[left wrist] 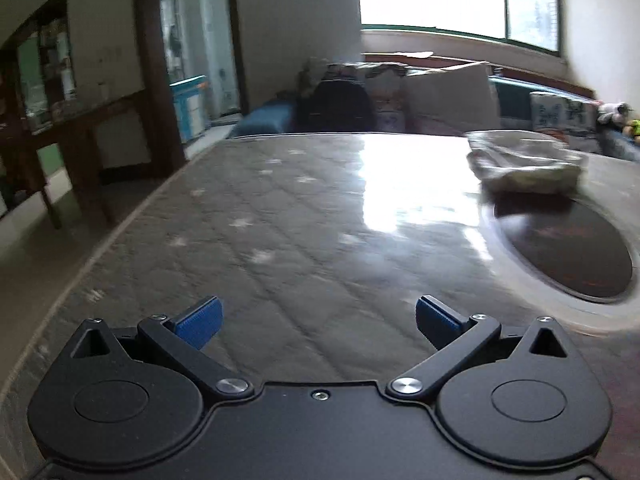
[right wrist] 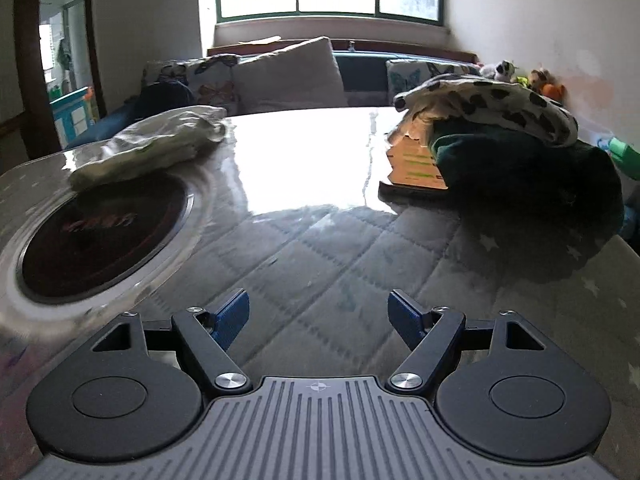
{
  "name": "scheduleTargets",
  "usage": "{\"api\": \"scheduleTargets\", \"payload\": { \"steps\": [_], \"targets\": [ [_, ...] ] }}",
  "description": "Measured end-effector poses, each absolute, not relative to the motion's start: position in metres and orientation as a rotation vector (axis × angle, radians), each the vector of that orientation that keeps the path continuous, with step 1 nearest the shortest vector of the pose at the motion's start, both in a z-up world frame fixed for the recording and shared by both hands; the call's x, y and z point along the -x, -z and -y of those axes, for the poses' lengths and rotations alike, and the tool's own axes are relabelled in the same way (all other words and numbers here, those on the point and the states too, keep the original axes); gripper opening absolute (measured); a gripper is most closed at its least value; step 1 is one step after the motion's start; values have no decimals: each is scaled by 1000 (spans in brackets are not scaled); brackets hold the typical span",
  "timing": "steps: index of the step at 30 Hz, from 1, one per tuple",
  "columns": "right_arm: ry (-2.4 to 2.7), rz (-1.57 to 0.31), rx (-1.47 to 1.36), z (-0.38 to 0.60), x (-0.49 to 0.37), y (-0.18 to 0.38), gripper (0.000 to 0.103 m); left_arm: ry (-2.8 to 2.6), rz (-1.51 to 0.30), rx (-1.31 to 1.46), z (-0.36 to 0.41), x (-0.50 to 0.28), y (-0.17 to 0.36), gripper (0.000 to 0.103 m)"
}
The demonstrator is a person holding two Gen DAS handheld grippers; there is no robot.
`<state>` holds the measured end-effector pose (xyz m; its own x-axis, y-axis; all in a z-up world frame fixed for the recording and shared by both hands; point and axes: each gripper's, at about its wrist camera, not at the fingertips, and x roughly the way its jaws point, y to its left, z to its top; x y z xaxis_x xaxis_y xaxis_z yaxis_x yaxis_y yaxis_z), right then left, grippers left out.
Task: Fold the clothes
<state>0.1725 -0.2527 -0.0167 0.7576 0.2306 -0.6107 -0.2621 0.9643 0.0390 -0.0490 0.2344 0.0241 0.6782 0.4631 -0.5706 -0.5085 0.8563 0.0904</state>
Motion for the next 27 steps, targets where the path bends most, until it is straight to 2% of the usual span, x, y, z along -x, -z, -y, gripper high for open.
{"api": "scheduleTargets", "payload": {
  "steps": [12, 24, 27],
  "targets": [
    [-263, -663, 40, 251, -218, 25, 78, -577, -634, 73, -294, 40, -3, 103],
    [-248, -663, 67, 242, -222, 27, 86, -538, -655, 168, -329, 42, 10, 103],
    [-261, -670, 62, 243, -223, 27, 91, -532, -656, 176, -334, 43, 11, 103]
  ]
}}
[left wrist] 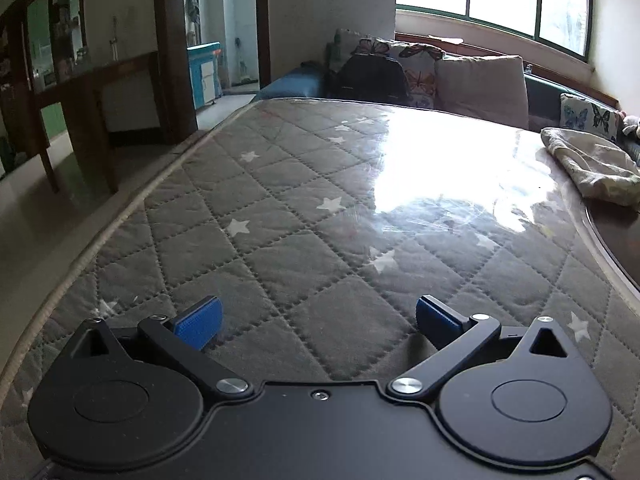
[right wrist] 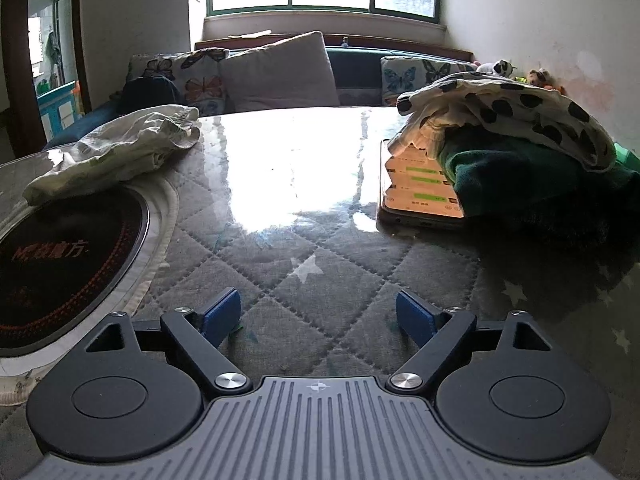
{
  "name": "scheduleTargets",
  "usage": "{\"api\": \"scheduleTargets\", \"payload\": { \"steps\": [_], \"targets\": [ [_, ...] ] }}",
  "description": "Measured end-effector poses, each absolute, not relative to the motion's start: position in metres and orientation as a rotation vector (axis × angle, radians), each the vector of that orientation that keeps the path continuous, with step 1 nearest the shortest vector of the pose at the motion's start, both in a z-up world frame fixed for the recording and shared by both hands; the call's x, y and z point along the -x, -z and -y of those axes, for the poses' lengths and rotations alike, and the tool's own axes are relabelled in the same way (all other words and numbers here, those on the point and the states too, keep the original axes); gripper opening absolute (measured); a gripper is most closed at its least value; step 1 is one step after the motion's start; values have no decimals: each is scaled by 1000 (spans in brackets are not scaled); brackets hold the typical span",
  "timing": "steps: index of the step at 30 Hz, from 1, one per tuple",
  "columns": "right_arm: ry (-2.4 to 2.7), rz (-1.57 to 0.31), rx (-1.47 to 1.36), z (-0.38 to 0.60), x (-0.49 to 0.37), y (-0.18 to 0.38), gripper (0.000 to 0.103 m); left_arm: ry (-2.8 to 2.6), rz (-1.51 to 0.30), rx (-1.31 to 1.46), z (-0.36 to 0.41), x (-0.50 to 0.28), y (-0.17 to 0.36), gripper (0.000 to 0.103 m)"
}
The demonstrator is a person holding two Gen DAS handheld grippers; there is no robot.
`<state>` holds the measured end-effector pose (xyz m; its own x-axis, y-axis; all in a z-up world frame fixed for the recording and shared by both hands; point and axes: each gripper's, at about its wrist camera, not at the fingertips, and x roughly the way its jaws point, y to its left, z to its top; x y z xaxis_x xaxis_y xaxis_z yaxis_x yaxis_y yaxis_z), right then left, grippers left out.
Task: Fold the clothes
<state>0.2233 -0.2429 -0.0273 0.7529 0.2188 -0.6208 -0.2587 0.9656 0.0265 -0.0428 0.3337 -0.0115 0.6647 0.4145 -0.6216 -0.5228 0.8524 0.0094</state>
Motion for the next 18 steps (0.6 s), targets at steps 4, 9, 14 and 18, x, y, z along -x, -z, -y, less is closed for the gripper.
{"api": "scheduleTargets", "payload": {
  "steps": [4, 9, 14, 18],
  "targets": [
    [-281, -678, 69, 241, -225, 29, 98, -529, -652, 179, -334, 44, 13, 103],
    [-292, -683, 75, 239, -226, 30, 101, -529, -651, 180, -335, 43, 13, 103],
    [-295, -684, 74, 239, -226, 30, 101, -529, -651, 178, -335, 44, 13, 103],
    [-295, -683, 75, 239, -226, 30, 102, -529, -651, 179, -335, 43, 12, 103]
  ]
}}
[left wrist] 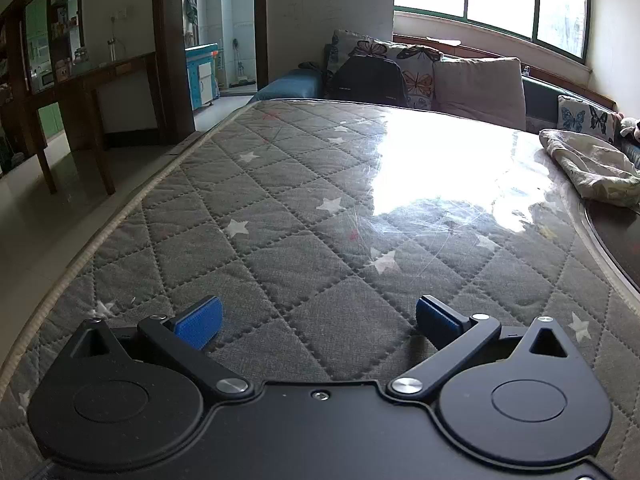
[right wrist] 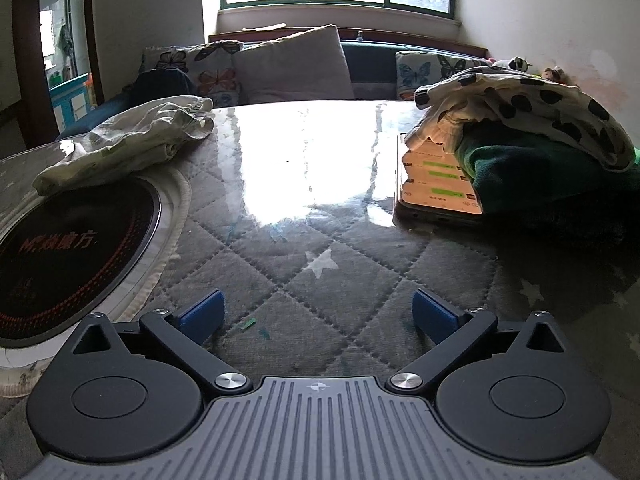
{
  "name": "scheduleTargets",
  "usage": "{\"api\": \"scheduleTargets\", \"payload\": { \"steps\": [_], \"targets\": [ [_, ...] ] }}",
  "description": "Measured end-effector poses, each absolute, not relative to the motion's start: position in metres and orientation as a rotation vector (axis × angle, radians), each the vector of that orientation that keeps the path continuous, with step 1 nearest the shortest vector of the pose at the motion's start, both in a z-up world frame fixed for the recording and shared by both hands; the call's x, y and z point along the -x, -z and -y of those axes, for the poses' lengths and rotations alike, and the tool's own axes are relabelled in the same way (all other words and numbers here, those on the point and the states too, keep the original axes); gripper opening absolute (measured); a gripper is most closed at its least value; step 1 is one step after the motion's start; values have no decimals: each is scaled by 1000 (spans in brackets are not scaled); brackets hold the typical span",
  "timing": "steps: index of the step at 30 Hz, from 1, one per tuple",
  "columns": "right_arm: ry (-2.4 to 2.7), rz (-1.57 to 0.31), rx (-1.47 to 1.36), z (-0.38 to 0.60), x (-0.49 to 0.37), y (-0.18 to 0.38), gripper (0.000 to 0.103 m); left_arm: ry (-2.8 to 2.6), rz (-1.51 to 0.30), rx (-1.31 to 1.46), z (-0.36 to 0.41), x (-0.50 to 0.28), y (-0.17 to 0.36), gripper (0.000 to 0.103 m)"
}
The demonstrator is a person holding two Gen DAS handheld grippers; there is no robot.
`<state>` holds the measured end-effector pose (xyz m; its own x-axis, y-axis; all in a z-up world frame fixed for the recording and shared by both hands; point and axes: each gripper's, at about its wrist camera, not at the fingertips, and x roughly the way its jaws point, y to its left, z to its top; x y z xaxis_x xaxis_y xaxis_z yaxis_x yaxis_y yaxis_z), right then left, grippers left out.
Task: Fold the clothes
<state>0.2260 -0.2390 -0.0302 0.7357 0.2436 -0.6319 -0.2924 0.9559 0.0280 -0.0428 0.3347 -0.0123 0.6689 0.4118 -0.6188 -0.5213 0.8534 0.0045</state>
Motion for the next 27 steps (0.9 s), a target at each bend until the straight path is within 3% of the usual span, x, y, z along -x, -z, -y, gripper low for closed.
{"api": "scheduleTargets", "payload": {
  "steps": [27],
  "targets": [
    [-296, -683, 73, 238, -225, 30, 102, -526, -647, 187, -337, 46, 14, 103]
  ]
}}
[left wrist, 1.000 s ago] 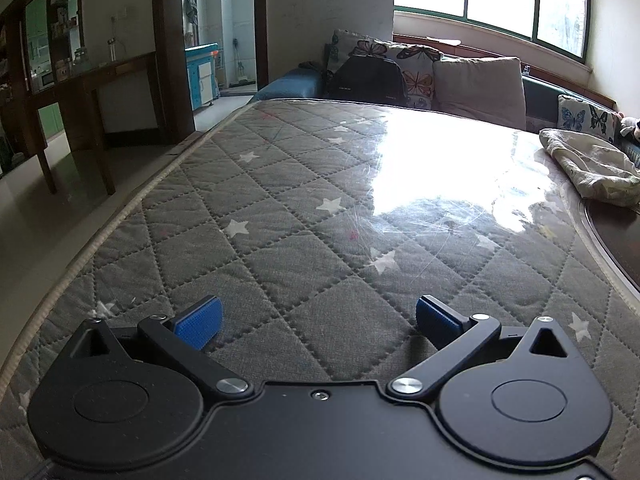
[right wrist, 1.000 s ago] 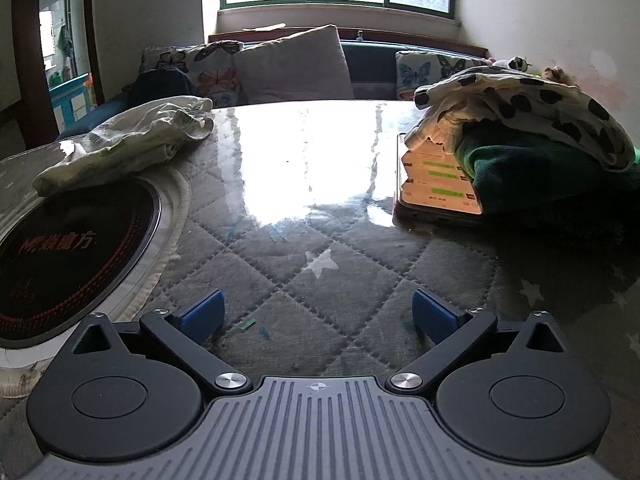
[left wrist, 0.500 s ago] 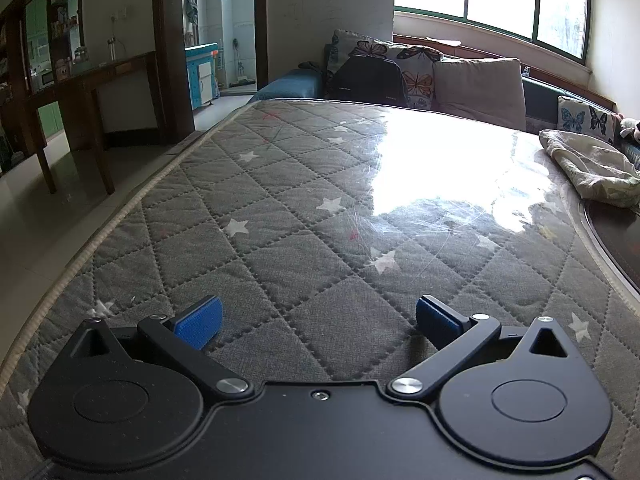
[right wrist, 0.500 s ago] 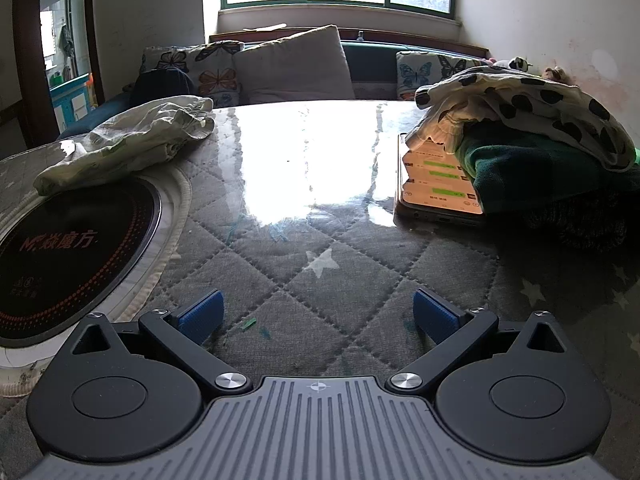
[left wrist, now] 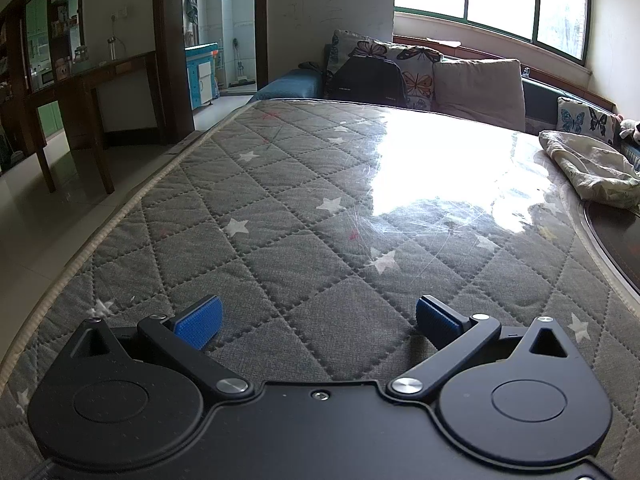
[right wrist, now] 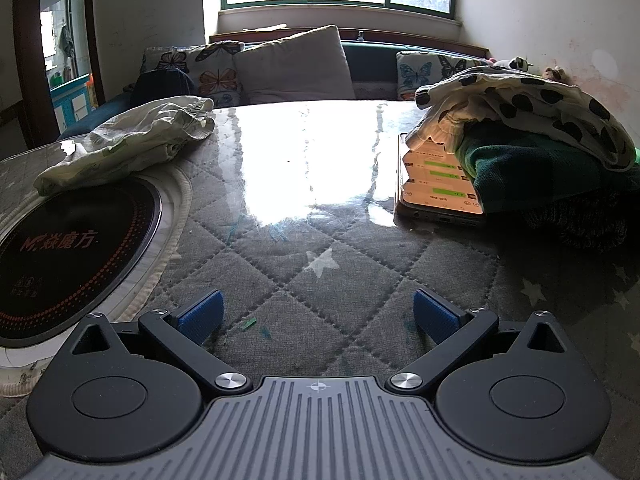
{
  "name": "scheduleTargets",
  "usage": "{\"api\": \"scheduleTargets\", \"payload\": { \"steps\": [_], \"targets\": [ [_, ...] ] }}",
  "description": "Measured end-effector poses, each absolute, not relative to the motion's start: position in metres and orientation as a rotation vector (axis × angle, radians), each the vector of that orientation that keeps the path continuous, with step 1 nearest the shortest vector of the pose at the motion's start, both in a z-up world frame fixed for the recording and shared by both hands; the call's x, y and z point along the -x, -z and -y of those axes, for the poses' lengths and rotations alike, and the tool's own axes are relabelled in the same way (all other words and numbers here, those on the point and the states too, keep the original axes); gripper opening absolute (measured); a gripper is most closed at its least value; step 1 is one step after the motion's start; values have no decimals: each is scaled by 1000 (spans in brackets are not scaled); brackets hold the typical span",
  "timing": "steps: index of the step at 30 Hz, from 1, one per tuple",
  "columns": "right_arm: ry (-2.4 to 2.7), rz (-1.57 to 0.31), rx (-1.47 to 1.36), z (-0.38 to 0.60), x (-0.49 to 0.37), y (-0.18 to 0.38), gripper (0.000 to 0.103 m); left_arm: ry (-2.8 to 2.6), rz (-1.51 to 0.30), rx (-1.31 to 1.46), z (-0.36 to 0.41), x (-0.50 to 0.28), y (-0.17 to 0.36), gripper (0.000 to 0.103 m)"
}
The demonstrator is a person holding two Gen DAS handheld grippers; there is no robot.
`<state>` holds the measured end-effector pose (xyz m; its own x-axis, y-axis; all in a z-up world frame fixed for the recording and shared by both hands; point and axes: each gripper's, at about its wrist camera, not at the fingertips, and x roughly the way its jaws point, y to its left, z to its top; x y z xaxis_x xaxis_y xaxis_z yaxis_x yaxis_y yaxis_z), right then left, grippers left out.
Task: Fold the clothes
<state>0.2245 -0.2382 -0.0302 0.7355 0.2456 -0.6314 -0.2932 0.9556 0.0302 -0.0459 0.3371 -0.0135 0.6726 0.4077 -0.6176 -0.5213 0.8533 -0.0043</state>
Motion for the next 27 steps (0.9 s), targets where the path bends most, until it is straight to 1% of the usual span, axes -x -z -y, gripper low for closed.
{"api": "scheduleTargets", "payload": {
  "steps": [27],
  "targets": [
    [-297, -683, 73, 238, -224, 30, 103, -528, -647, 188, -334, 43, 12, 103]
  ]
}}
